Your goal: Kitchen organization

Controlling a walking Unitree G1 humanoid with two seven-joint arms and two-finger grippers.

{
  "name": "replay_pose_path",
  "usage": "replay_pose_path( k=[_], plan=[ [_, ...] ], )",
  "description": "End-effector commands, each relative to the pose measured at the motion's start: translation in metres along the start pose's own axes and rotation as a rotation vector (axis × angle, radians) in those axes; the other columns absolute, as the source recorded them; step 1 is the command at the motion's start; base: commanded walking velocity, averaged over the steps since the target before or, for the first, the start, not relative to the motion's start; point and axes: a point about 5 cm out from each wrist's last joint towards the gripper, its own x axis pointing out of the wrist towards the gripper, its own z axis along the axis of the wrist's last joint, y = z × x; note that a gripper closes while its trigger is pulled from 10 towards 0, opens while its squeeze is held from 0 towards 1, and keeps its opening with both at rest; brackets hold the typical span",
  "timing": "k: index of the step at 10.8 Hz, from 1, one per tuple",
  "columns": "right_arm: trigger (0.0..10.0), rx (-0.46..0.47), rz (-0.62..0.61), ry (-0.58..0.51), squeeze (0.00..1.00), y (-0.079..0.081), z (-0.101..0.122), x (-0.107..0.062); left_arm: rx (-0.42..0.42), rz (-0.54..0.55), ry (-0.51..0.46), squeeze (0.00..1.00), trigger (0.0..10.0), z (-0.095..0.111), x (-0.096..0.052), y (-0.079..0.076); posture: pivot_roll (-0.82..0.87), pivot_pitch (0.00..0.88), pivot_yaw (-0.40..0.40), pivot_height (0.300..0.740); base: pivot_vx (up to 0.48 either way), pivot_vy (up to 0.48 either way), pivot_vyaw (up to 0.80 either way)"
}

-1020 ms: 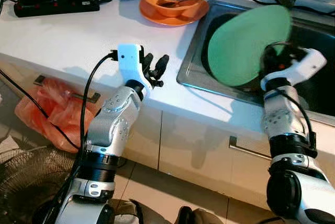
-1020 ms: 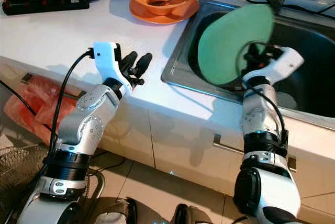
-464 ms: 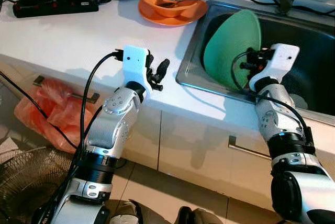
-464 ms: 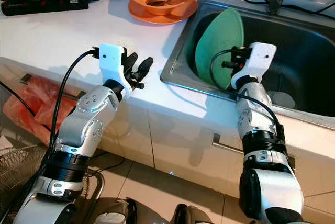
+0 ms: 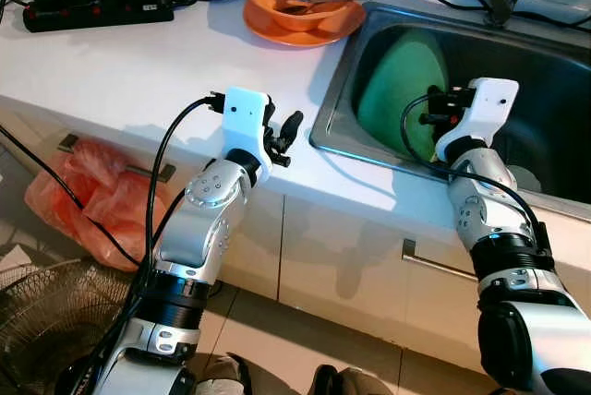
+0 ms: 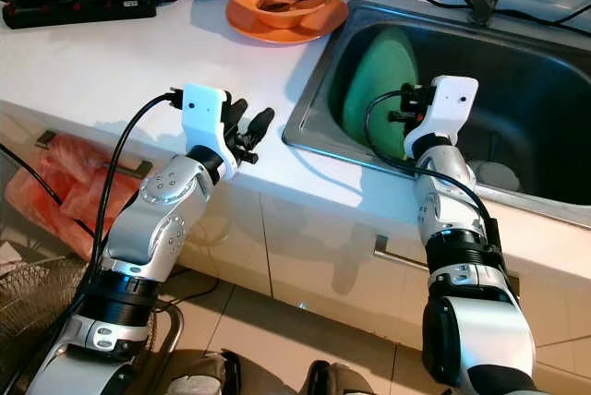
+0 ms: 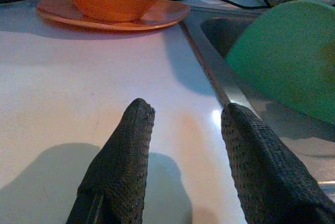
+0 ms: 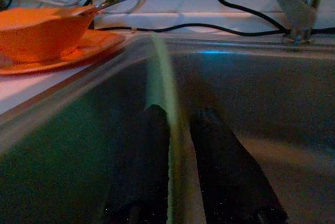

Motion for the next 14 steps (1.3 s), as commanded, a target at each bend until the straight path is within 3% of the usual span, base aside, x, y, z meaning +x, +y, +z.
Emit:
replay_pose_path(
  k=[1, 3, 4, 10, 11, 12, 13, 14],
  plan=[
    [10.0, 0.024, -0.003, 0.058, 1.00, 0.001, -0.015, -0.005, 0.007, -0.011, 0.004, 0.00, 10.0, -0.003, 0.000, -0.003, 0.07, 0.159, -0.053, 0.740, 0.000, 0.000, 0.00],
    [10.0, 0.026, -0.004, 0.052, 1.00, 0.001, -0.014, -0.004, 0.008, -0.014, 0.004, 0.00, 10.0, -0.003, 0.000, -0.004, 0.07, 0.152, -0.052, 0.740, 0.000, 0.000, 0.00],
    [10.0, 0.033, -0.003, 0.033, 0.00, 0.002, -0.010, -0.003, 0.008, -0.011, 0.002, 0.00, 10.0, -0.003, -0.001, -0.003, 0.07, 0.148, -0.052, 0.740, 0.000, 0.000, 0.00],
    [10.0, 0.084, 0.035, -0.105, 0.00, 0.011, 0.020, 0.005, -0.001, 0.008, -0.021, 0.00, 10.0, 0.000, 0.001, -0.003, 0.07, 0.163, -0.058, 0.740, 0.000, 0.000, 0.00],
    [10.0, 0.080, 0.041, -0.092, 0.05, 0.011, 0.018, 0.004, -0.005, 0.009, -0.020, 0.00, 10.0, -0.001, 0.000, -0.003, 0.07, 0.166, -0.062, 0.740, 0.000, 0.000, 0.00],
    [10.0, 0.085, 0.046, -0.080, 1.00, 0.011, 0.016, 0.004, -0.007, 0.009, -0.019, 0.00, 10.0, -0.002, 0.000, -0.003, 0.07, 0.167, -0.061, 0.740, 0.000, 0.000, 0.00],
    [10.0, 0.074, 0.036, -0.079, 1.00, 0.011, 0.016, 0.004, -0.007, 0.010, -0.017, 0.00, 10.0, -0.002, 0.000, -0.002, 0.07, 0.167, -0.061, 0.740, 0.000, 0.000, 0.00],
    [10.0, 0.065, 0.033, -0.078, 0.00, 0.011, 0.016, 0.004, -0.006, 0.011, -0.016, 0.00, 10.0, -0.002, 0.000, -0.002, 0.07, 0.165, -0.062, 0.740, 0.000, 0.000, 0.00]
  ],
)
